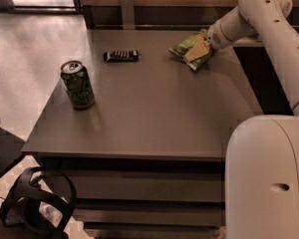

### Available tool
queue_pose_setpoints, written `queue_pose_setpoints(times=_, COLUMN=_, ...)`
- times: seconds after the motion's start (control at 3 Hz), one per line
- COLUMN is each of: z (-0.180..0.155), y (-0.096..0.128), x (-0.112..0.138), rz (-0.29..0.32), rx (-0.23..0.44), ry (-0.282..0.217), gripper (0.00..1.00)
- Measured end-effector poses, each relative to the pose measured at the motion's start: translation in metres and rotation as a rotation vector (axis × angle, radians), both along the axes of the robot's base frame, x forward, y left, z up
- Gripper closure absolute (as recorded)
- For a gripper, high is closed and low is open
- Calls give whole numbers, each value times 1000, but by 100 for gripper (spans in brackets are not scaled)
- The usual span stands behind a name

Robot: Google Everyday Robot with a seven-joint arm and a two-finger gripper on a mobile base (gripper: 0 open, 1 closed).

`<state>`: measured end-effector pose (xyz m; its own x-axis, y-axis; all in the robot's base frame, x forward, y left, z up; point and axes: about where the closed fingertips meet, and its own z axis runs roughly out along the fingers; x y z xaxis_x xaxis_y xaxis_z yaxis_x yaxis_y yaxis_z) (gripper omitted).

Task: Pick green jalapeno chip bag

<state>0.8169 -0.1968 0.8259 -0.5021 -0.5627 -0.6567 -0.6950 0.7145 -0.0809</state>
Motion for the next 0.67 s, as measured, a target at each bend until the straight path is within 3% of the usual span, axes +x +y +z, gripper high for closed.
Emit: queue_pose_setpoints(times=0.67, z=1, y=0, x=0, rz=0, rx=0, ry=0, gripper=100)
